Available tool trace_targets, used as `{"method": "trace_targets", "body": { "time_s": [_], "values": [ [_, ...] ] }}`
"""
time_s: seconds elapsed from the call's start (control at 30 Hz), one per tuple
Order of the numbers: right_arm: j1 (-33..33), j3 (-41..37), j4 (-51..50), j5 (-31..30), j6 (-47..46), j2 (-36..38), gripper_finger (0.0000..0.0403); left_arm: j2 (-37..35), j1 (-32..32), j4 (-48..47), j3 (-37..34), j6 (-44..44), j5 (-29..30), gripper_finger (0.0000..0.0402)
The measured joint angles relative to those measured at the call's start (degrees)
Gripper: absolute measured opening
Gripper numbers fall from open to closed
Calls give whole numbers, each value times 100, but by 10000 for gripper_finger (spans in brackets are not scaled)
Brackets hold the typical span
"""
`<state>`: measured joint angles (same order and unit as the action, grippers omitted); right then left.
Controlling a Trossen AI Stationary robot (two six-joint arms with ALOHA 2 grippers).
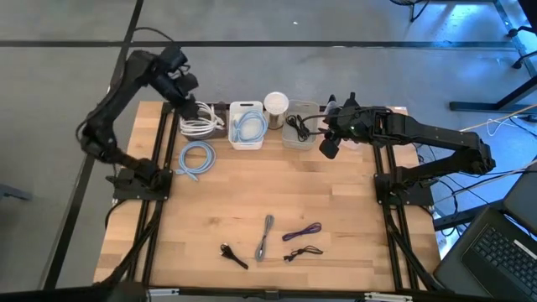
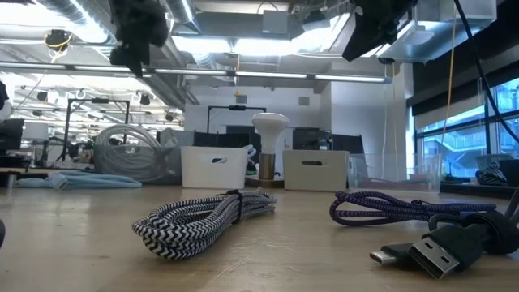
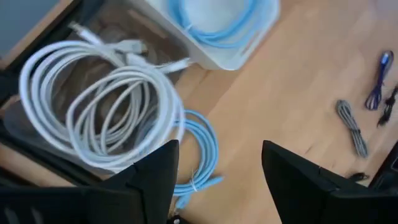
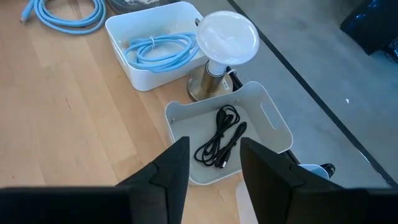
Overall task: Pick & Place USB Port
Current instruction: Put the white HDMI cable into the black bin
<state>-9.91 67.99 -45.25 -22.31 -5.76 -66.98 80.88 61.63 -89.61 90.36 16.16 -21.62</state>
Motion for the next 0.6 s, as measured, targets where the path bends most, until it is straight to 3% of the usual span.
{"method": "trace_targets", "body": {
  "time_s": [0.23,0.47,0.6],
  "values": [
    [0,0,43,-1,20,0,144,-932,-1261,227,-1026,-64,-59,223],
    [0,0,85,-7,26,0,144,-1162,-2391,1114,-2339,-277,44,218],
    [0,2,130,-15,39,0,144,-1005,-2614,1524,-2834,-59,1311,187]
  ]
}}
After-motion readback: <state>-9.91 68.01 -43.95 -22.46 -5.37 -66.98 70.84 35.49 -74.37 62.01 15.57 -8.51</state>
